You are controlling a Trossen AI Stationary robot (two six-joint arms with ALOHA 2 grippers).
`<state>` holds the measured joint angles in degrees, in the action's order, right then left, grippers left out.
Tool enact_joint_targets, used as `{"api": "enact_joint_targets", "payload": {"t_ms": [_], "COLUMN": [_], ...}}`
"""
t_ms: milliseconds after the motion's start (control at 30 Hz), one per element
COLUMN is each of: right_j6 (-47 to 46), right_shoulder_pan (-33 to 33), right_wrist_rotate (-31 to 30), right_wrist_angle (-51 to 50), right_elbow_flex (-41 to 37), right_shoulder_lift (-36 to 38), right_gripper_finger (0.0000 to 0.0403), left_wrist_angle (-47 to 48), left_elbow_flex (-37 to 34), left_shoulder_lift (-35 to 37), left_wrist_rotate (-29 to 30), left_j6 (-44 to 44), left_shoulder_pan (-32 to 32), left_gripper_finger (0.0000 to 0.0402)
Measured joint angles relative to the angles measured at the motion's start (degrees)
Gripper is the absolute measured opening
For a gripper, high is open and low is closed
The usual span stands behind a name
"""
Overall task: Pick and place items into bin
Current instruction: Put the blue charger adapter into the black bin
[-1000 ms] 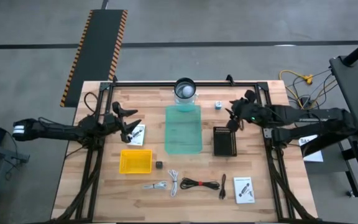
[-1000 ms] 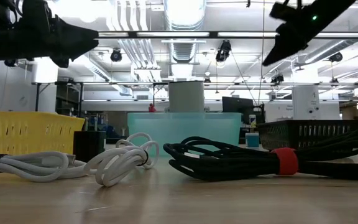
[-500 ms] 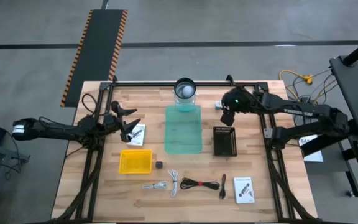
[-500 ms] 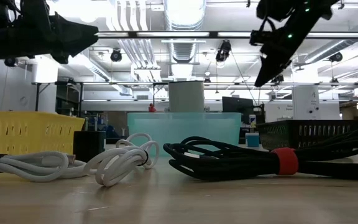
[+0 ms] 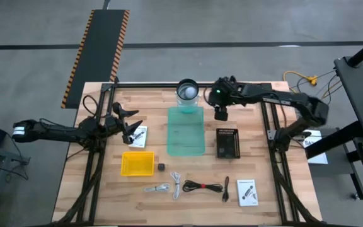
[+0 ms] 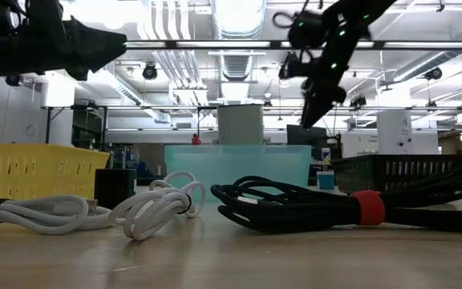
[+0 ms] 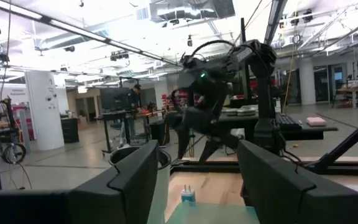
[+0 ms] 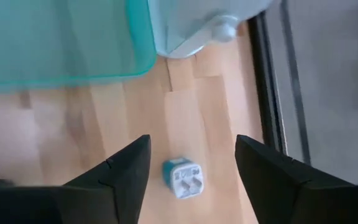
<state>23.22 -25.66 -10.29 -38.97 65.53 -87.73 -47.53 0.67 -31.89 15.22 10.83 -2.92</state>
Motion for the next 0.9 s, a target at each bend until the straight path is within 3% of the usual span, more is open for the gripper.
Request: {"api": "enact_joint_targets", "payload": {"t_ms": [367, 600, 900], "right_j6": [0.4, -0.8, -2.3], "right_shoulder_pan": [-4.8, -6.5, -6.5], "right_wrist_rotate": [-0.1, -0.1, 0.0], "right_wrist_angle": [-21.7, -21.2, -20.4], "right_elbow_flex": [14.9, 16.1, 16.0], "right_shoulder_lift": [-17.7, -18.8, -18.1], "right_gripper_finger": [0.0229, 0.0234, 0.0296], "left_wrist_angle": [0.0, 0.0, 0.0], "left_elbow_flex": [0.0, 0.0, 0.0], "left_shoulder_lift": [-1.6, -1.7, -1.8], "left_wrist_rotate": [0.0, 0.0, 0.0], "left_j6": [0.1, 0.2, 0.6], "left_shoulder_pan": [0.0, 0.0, 0.0], "left_gripper_finger": [0.0206, 0.0206, 0.0206]}}
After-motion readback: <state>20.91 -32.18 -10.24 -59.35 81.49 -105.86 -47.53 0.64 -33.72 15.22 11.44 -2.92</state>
